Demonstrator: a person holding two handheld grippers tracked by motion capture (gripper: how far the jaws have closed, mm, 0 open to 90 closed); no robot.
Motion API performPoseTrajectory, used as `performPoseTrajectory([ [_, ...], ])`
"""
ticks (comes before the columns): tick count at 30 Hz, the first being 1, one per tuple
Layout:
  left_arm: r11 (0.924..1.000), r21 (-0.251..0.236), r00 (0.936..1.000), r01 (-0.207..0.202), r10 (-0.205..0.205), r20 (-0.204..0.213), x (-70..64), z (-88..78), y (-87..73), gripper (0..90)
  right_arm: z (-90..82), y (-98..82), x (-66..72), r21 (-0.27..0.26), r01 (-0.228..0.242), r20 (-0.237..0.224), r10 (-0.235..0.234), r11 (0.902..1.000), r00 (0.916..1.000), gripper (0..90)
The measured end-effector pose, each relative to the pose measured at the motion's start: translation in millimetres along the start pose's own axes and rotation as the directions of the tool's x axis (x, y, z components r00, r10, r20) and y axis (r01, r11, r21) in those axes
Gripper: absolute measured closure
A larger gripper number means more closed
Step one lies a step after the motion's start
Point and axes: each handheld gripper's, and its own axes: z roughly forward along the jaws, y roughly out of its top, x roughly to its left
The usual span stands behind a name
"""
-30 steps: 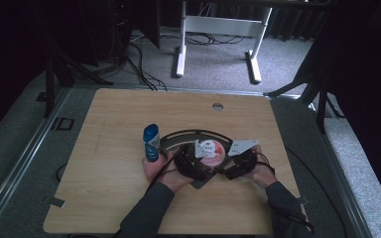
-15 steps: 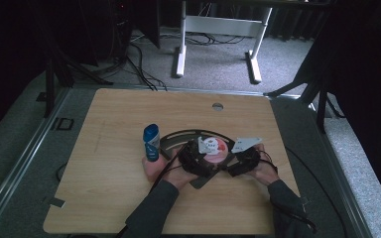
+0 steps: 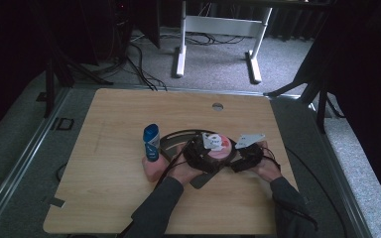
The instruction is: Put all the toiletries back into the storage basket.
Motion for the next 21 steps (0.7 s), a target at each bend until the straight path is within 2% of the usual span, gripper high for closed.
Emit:
performPoseTrajectory([
  [21, 1.0, 0.003, 0.9998, 0.007, -0.007, 0.019, 2.2, 19.0, 14.4, 17.7, -3.3, -9.4, -15.4, 0.013, -0.052, 0.03, 0.052, 0.9986, 0.9982, 22.2],
])
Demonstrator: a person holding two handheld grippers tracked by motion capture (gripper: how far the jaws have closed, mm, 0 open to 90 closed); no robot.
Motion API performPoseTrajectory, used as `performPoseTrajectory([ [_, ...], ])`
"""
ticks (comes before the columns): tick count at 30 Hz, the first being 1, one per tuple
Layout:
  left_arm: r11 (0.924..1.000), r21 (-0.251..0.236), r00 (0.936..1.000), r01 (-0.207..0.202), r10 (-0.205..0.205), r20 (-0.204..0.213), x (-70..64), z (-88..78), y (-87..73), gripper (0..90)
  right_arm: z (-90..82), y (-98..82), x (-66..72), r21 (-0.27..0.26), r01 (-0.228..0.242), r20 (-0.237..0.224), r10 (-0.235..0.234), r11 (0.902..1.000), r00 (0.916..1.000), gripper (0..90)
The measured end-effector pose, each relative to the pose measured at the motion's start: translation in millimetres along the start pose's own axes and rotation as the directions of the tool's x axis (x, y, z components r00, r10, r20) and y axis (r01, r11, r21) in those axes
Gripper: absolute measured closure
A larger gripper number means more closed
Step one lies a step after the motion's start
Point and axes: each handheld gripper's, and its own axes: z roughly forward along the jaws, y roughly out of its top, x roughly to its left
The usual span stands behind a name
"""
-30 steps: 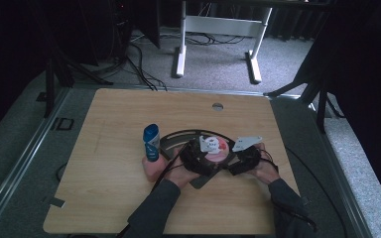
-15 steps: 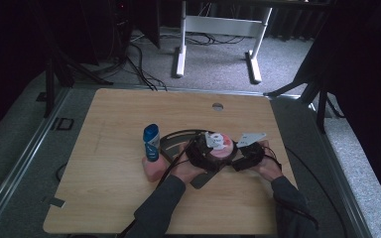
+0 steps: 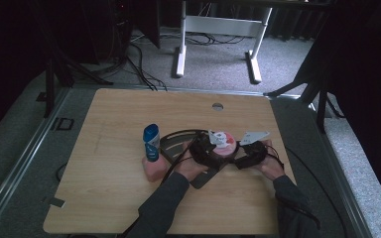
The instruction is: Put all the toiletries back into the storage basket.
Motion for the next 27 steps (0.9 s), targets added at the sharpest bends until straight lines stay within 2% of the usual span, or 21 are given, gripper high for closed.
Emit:
performPoseTrajectory([
  [5, 1.0, -0.002, 1.0, 0.002, -0.002, 0.007, 1.0, 0.4, 0.0, 18.3, -0.4, 0.2, -1.1, 0.007, -0.004, 0.002, 0.004, 1.0, 1.0, 22.2],
  [10, 0.9998, -0.009, 0.9994, 0.016, -0.016, 0.031, 3.6, -1.3, -2.2, 26.6, -1.5, -2.9, -4.5, 0.003, -0.033, -0.001, 0.033, 0.9995, 0.9995, 22.8],
  [17, 0.9997, -0.023, 0.9994, 0.009, -0.008, 0.033, 4.5, -3.6, -5.7, 33.4, -3.3, 1.2, -0.6, 0.071, 0.005, 0.035, -0.008, 0.9974, 0.9994, 23.6],
  [18, 0.9996, -0.025, 0.9994, 0.012, -0.011, 0.034, 4.7, -3.9, -6.0, 34.4, -5.0, 0.9, 0.5, 0.072, 0.018, 0.04, -0.021, 0.9973, 0.999, 23.9],
  [21, 0.9997, -0.025, 0.9995, 0.007, -0.006, 0.032, 5.4, -5.1, -6.4, 35.2, -11.1, 0.6, 0.7, 0.054, 0.011, 0.038, -0.013, 0.9985, 0.9992, 25.1],
  [24, 0.9996, -0.027, 0.9996, 0.002, -0.001, 0.03, 5.9, -7.8, -8.4, 39.6, -18.2, -2.8, -0.8, 0.037, 0.009, 0.033, -0.01, 0.9993, 0.9994, 33.5],
  [27, 0.9994, -0.035, 0.9995, 0.005, -0.004, 0.032, 7.3, -9.5, -10.8, 45.2, -25.4, -9.4, -5.9, 0.011, -0.016, 0.018, 0.016, 0.9998, 0.9997, 48.8],
])
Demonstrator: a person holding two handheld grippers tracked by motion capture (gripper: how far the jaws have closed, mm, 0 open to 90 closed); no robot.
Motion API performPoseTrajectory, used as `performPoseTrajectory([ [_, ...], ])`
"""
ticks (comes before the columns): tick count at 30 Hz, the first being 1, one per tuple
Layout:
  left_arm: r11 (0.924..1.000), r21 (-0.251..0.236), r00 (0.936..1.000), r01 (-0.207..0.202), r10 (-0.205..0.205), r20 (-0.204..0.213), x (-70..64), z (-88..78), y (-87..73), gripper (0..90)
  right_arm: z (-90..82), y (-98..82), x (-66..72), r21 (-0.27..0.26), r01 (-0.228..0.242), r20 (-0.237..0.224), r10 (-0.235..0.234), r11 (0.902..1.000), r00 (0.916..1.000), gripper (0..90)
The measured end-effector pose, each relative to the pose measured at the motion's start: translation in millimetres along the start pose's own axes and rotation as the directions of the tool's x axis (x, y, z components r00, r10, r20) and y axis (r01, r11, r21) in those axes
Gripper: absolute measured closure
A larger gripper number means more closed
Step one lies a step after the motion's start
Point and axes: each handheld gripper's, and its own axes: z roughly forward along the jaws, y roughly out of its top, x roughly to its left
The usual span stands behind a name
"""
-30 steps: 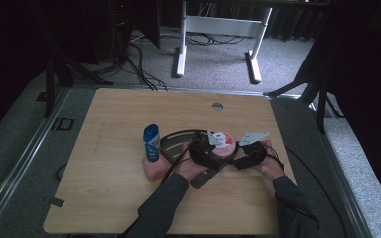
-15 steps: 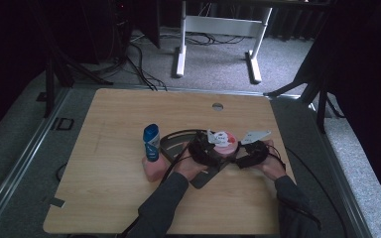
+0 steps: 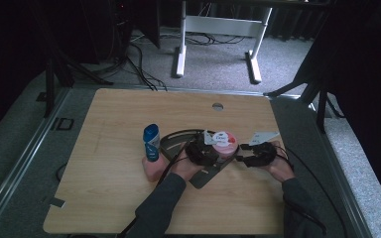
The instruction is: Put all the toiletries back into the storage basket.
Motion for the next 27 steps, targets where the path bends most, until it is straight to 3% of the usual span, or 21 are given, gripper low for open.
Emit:
performPoseTrajectory([
  [2, 1.0, 0.0, 1.0, -0.001, 0.001, 0.002, 0.1, -1.5, -1.0, 49.2, -1.8, -4.0, -3.6, 0.004, -0.015, -0.013, 0.015, 0.9999, 0.9998, 57.6],
  [7, 0.9993, 0.035, 0.9995, -0.013, 0.014, -0.028, 0.5, 0.2, -4.3, 61.2, 3.0, -9.0, -9.3, 0.03, -0.054, 0.01, 0.054, 0.9981, 0.9985, 74.0],
  [12, 0.9981, 0.057, 0.9977, 0.023, -0.02, -0.064, 6.0, 4.4, -8.4, 75.3, 9.0, -12.3, -14.9, 0.018, -0.11, 0.053, 0.108, 0.9938, 0.9927, 86.4],
  [19, 0.9952, 0.066, 0.9936, 0.072, -0.066, -0.092, 8.9, 9.4, -4.9, 80.4, 17.9, -14.9, -26.0, 0.011, -0.21, 0.131, 0.207, 0.9777, 0.9696, 89.9],
  [22, 0.9945, 0.066, 0.993, 0.081, -0.075, -0.092, 9.0, 9.5, -4.4, 81.0, 24.4, -13.9, -27.2, 0.024, -0.221, 0.144, 0.216, 0.9749, 0.9659, 90.0],
  [27, 0.9951, 0.068, 0.9932, 0.072, -0.065, -0.096, 6.7, 10.0, -2.7, 83.0, 28.7, -15.2, -27.3, 0.018, -0.229, 0.123, 0.225, 0.9733, 0.9666, 90.0],
])
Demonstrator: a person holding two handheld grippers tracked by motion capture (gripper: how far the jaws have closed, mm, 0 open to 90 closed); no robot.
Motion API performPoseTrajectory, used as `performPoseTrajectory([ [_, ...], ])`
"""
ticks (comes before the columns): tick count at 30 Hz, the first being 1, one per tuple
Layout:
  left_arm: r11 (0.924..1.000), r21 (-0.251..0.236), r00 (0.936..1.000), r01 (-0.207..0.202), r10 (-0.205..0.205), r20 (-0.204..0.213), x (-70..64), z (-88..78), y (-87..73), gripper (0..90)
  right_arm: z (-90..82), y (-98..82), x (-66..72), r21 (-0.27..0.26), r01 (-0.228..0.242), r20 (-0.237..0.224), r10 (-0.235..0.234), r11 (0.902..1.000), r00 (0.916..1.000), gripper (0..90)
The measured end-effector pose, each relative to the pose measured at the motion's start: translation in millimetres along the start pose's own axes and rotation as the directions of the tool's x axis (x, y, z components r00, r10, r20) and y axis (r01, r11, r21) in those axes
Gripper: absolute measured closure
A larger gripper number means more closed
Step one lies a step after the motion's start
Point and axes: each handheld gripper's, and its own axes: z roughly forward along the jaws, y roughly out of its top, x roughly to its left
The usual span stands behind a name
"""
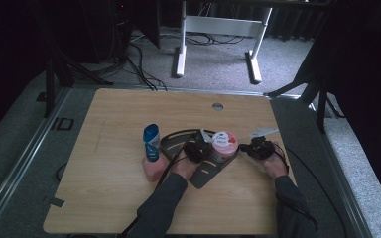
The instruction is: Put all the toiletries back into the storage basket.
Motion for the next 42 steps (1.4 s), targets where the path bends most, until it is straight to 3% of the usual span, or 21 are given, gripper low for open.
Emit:
performPoseTrajectory([
  [6, 0.9998, -0.003, 0.9999, 0.017, -0.017, -0.002, 1.5, 0.6, -0.4, 80.7, -0.6, -4.0, -0.8, -0.001, 0.001, -0.012, -0.001, 1.0, 0.9999, 89.9],
  [13, 0.9989, -0.024, 0.9992, 0.041, -0.041, 0.0, 1.7, -11.9, -3.8, 69.7, -4.9, -12.2, 1.4, 0.002, -0.02, -0.001, 0.02, 0.9998, 0.9998, 77.8],
  [19, 0.9988, -0.042, 0.9996, 0.023, -0.022, 0.019, -3.0, -25.4, -9.1, 63.9, -12.9, -26.4, 10.2, -0.009, -0.026, 0.012, 0.026, 0.9996, 0.9996, 67.9],
  [26, 0.9975, -0.062, 0.9974, 0.034, -0.03, 0.066, -6.2, -37.7, -16.2, 59.7, -18.1, -40.9, 19.0, -0.012, -0.037, 0.025, 0.037, 0.9992, 0.999, 61.2],
  [34, 0.9953, -0.096, 0.992, 0.013, -0.001, 0.126, -13.3, -58.5, -21.7, 56.7, -24.8, -49.0, 27.5, -0.016, -0.042, 0.036, 0.043, 0.999, 0.9984, 53.7],
  [42, 0.9952, -0.097, 0.9853, -0.015, 0.032, 0.168, -18.2, -76.4, -32.2, 56.0, -29.0, -55.1, 37.8, -0.022, -0.061, 0.048, 0.062, 0.9979, 0.9969, 47.0],
])
